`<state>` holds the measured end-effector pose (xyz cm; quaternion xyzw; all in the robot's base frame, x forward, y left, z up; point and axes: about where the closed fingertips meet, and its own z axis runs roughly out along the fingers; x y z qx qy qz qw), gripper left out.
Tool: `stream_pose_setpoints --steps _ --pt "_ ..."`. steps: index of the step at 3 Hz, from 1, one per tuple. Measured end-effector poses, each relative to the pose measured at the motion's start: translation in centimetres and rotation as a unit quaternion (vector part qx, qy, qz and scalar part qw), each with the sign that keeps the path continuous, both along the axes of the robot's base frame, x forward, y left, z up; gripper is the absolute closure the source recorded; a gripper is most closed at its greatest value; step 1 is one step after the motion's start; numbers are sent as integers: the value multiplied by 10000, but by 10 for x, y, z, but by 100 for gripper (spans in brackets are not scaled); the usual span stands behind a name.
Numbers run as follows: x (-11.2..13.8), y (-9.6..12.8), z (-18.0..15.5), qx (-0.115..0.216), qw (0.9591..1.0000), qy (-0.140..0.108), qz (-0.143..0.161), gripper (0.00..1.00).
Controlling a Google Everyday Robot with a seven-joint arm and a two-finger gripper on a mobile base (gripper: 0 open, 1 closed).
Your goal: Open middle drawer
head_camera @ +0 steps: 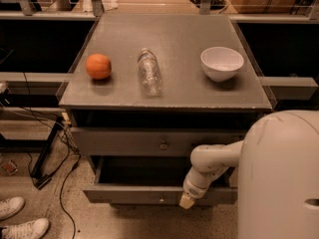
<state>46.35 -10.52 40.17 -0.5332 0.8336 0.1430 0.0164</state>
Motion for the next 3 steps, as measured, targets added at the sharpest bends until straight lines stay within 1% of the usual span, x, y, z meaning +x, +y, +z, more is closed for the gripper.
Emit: stream_pose_setpoints --steps 1,2,3 --pt "0 0 0 0 10000 0 0 97" --pt "0 0 0 0 10000 0 0 100" --pt "0 0 0 0 10000 1 0 100"
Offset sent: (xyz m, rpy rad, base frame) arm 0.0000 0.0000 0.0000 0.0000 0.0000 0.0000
